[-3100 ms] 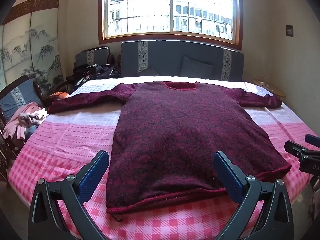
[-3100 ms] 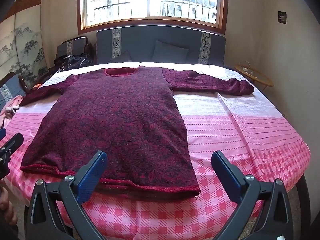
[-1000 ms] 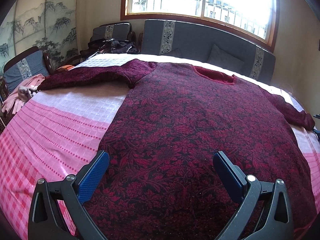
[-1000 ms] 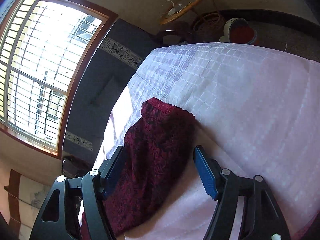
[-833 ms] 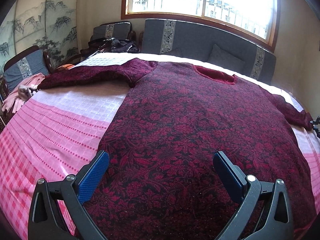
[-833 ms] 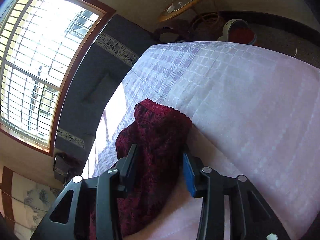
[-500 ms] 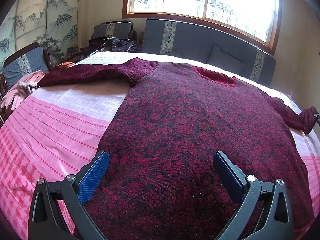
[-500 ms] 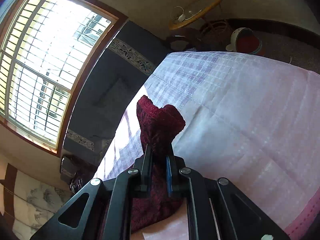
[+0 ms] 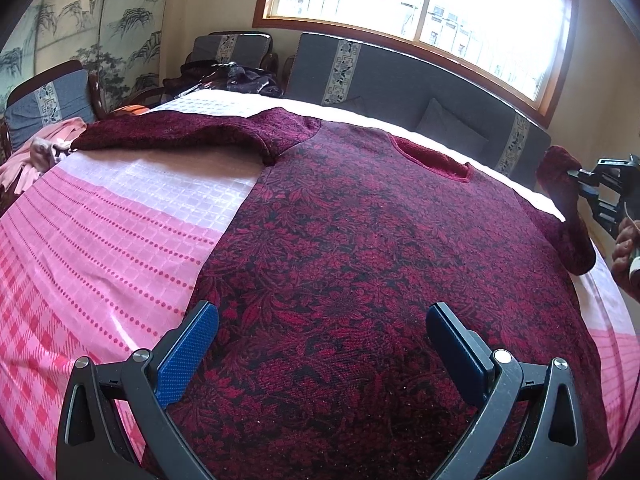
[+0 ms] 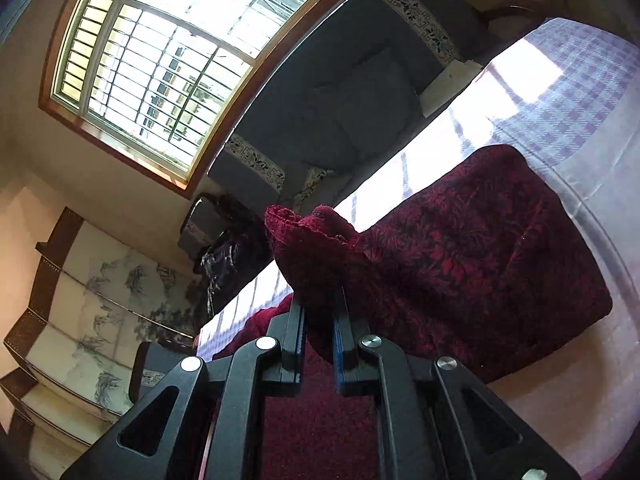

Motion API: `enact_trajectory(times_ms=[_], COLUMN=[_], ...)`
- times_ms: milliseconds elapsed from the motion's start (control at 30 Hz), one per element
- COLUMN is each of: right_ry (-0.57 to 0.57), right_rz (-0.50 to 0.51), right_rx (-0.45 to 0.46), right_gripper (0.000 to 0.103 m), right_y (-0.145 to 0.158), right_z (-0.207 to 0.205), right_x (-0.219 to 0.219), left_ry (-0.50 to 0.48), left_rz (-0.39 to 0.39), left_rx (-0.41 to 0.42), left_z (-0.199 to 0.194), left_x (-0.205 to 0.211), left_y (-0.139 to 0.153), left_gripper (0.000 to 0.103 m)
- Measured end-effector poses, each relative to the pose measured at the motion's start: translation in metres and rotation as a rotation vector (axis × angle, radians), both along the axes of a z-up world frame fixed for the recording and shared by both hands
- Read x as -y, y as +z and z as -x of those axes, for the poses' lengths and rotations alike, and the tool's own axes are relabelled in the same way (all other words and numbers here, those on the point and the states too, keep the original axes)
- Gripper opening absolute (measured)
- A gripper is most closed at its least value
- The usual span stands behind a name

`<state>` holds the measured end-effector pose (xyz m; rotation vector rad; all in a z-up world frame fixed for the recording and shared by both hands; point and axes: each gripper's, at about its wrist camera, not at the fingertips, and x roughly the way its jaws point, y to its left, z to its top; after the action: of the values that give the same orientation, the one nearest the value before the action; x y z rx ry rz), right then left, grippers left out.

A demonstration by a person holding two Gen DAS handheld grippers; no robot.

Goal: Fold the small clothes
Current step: 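Grasp the sweater sleeve cuff with the right gripper, then fold the held sleeve across the sweater body with the right gripper, then release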

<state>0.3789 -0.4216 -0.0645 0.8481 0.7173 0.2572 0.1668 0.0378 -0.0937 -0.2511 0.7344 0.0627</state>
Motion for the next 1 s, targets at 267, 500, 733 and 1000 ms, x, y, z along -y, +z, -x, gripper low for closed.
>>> enact_trajectory(times_ms=[267, 500, 733, 1000], right_ry=[0.126, 0.155, 0.176, 0.21], right_rz=[0.009, 0.01, -0.013, -0.061], right_rx=[-0.083, -0.099, -0.101, -0.101], right_gripper=[0.01, 0.01, 0.01, 0.011], right_y=[-0.05, -0.066, -0.071, -0.079], right_z=[-0.027, -0.036, -0.038, -0.042], right_x=[-0.123, -0.167, -0.176, -0.183], left_ry=[0.014, 0.027, 0.029, 0.029], left_rz=[0.067, 0.131, 0.141, 0.14], left_rx=[-0.008, -0.017, -0.018, -0.017], left_z=[0.001, 0.001, 0.001, 0.0], left_x=[-0.009, -0.018, -0.019, -0.019], left_y=[-0.002, -0.005, -0.005, -0.006], left_gripper=[0.103, 0.103, 0.103, 0.103])
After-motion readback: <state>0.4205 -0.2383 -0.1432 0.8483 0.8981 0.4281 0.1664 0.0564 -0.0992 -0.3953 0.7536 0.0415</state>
